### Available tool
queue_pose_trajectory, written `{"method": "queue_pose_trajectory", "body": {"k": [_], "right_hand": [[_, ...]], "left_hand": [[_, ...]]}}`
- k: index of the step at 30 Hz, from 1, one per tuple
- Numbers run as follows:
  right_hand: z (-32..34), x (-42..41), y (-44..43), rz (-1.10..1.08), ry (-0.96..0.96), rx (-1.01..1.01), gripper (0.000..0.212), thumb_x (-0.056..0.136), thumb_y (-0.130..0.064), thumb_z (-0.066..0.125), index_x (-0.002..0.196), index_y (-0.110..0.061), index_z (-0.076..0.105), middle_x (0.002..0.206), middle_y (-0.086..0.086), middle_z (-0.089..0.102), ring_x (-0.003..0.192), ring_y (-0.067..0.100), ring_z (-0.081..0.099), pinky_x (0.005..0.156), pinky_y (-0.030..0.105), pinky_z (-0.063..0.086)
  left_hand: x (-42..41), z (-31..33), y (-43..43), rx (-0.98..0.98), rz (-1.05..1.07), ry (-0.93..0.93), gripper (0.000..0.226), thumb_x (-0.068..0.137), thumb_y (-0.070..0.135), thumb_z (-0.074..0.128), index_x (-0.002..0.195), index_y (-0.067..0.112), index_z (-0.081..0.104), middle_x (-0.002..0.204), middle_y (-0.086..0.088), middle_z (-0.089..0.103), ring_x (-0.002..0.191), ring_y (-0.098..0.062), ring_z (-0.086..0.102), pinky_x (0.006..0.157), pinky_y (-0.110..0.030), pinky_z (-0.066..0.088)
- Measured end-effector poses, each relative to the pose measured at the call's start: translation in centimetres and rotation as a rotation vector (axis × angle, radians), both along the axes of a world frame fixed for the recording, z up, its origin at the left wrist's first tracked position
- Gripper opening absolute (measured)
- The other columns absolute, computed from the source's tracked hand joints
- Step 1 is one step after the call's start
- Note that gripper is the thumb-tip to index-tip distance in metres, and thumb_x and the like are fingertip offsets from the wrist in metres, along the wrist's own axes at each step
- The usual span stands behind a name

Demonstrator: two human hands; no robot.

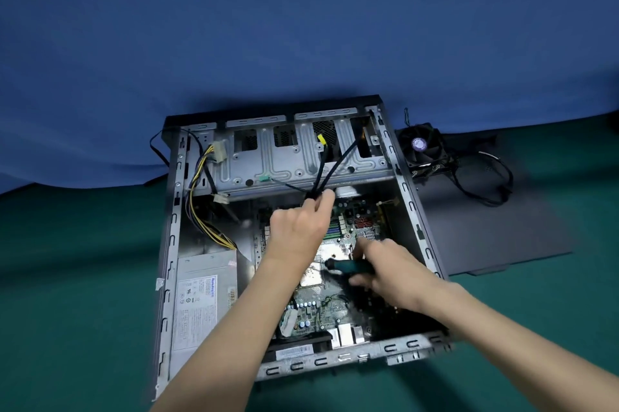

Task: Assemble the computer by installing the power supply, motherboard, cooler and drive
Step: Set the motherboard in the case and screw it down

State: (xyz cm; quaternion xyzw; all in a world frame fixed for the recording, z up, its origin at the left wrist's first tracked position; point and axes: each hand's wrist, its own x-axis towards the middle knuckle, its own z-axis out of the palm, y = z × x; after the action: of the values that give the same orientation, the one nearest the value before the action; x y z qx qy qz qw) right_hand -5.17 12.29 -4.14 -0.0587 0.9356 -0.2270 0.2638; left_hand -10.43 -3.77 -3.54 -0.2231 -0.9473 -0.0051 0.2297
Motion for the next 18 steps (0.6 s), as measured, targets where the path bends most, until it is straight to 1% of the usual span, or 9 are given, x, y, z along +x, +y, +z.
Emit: {"method": "queue_pose_trajectory", "body": {"k": [1,3,5,6,8,11,13,15,18], "right_hand": [[0.2,0.1,0.0,-0.032,0.042,0.004,0.026,0.090,-0.033,0.065,0.103,-0.014,0.055,0.096,0.008,0.063,0.083,0.025,0.060,0.073,0.031,0.047],[0.6,0.5,-0.1,-0.124,0.144,-0.014,0.022,0.093,-0.034,0.060,0.101,-0.013,0.061,0.083,0.004,0.064,0.074,0.022,0.061,0.068,0.032,0.048],[0.9,0.8,-0.5,-0.217,0.236,-0.055,0.019,0.093,-0.032,0.057,0.096,-0.014,0.063,0.064,-0.005,0.057,0.056,0.013,0.053,0.057,0.031,0.042],[1.0,1.0,-0.7,-0.246,0.269,-0.066,0.018,0.093,-0.031,0.056,0.095,-0.014,0.063,0.061,-0.006,0.054,0.052,0.012,0.051,0.055,0.032,0.041],[1.3,1.3,-1.1,-0.273,0.307,-0.080,0.019,0.093,-0.031,0.055,0.092,-0.013,0.061,0.063,-0.004,0.056,0.053,0.016,0.052,0.057,0.036,0.046],[1.8,1.6,-1.3,-0.292,0.352,-0.071,0.021,0.094,-0.032,0.054,0.093,-0.012,0.061,0.072,0.000,0.061,0.059,0.020,0.056,0.060,0.037,0.047],[2.1,1.6,-1.3,-0.328,0.398,-0.069,0.020,0.094,-0.031,0.054,0.093,-0.012,0.061,0.076,0.001,0.062,0.063,0.022,0.056,0.060,0.037,0.046],[2.4,1.6,-1.3,-0.370,0.428,-0.080,0.020,0.094,-0.030,0.055,0.092,-0.011,0.059,0.076,0.002,0.062,0.064,0.023,0.056,0.060,0.037,0.045],[2.5,1.4,-1.3,-0.436,0.426,-0.085,0.021,0.096,-0.030,0.053,0.090,-0.010,0.053,0.068,0.003,0.057,0.057,0.023,0.051,0.054,0.036,0.040]], "left_hand": [[0.0,-0.3,0.1,0.010,0.012,-0.046,0.026,0.059,-0.009,0.071,0.080,0.005,0.066,0.042,0.000,0.041,0.026,-0.017,0.034,0.040,-0.017,0.016],[0.1,-0.4,0.4,0.027,0.033,-0.149,0.052,0.050,-0.005,0.084,0.091,0.006,0.053,0.042,-0.001,0.041,0.025,-0.018,0.034,0.041,-0.018,0.014],[0.2,-0.5,0.8,0.045,0.043,-0.173,0.063,0.052,-0.005,0.082,0.100,0.009,0.044,0.041,0.000,0.041,0.025,-0.019,0.034,0.041,-0.018,0.014],[0.2,-0.6,0.9,0.054,0.048,-0.158,0.063,0.056,-0.007,0.078,0.106,0.011,0.045,0.041,0.000,0.041,0.025,-0.018,0.034,0.042,-0.017,0.014],[0.1,-0.8,0.8,0.088,0.059,-0.145,0.060,0.064,-0.006,0.075,0.117,0.012,0.055,0.042,-0.001,0.042,0.025,-0.017,0.036,0.041,-0.017,0.017],[0.3,-0.9,0.1,0.205,0.179,-0.139,0.041,0.075,0.010,0.075,0.116,0.009,0.068,0.045,-0.001,0.048,0.028,-0.016,0.033,0.038,-0.017,0.020],[0.8,-1.0,-0.2,0.308,0.227,-0.133,0.033,0.079,0.014,0.073,0.111,0.007,0.070,0.049,-0.001,0.053,0.030,-0.018,0.040,0.036,-0.020,0.027],[1.5,-0.9,-0.1,0.488,0.261,-0.211,0.028,0.085,0.019,0.069,0.112,0.010,0.069,0.053,-0.001,0.058,0.037,-0.022,0.051,0.039,-0.025,0.035],[1.7,-0.3,1.1,0.855,0.406,-0.385,0.026,0.096,0.027,0.051,0.115,0.019,0.068,0.051,0.000,0.059,0.045,-0.021,0.057,0.049,-0.031,0.047]]}}
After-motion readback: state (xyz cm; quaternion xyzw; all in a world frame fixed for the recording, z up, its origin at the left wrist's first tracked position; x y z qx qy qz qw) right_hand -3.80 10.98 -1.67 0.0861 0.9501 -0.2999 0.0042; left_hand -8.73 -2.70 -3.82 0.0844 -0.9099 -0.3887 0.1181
